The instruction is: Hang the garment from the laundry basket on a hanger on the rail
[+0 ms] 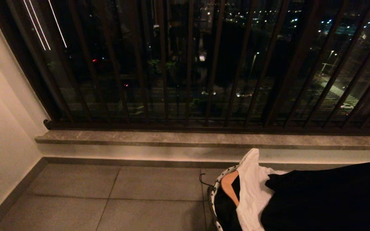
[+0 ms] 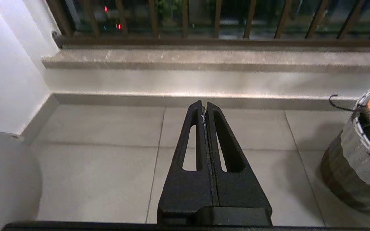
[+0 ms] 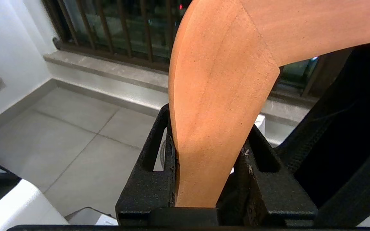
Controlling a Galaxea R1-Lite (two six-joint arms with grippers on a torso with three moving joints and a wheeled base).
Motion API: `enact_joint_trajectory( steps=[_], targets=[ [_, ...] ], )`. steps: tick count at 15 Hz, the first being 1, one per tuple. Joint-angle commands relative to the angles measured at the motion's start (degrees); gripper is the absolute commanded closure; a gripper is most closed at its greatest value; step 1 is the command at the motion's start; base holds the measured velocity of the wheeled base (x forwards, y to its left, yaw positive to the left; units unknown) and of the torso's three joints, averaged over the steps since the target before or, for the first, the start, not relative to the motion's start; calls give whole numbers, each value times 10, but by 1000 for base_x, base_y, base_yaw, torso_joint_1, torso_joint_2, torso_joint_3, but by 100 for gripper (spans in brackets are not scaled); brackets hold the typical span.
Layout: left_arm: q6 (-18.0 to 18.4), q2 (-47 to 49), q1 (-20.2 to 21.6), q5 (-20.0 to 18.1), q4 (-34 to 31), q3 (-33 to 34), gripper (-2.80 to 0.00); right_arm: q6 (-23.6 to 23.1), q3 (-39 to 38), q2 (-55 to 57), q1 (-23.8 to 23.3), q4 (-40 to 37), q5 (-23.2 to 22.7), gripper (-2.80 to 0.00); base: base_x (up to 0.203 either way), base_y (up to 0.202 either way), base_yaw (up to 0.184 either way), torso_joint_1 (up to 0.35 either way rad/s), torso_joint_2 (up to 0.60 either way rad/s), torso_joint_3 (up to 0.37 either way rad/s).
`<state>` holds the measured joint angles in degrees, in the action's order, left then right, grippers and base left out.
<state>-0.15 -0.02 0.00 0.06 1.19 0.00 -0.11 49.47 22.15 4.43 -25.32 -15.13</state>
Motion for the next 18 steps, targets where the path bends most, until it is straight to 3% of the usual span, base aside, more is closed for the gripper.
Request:
enact_joint_trajectory(
  steps=[1,10,18],
  targets=[
    [0,0,0,0,0,4,0,-1,-3,2,1,0,1,0,0,0,0,10,2,196],
    [0,0,0,0,0,4,0,-2,-10,2,0,4,0,0,0,0,0,1,-7,84],
    [0,0,0,0,0,4,0,-2,0,4,1,6,-18,0,0,0,0,42,-386,-341]
  ],
)
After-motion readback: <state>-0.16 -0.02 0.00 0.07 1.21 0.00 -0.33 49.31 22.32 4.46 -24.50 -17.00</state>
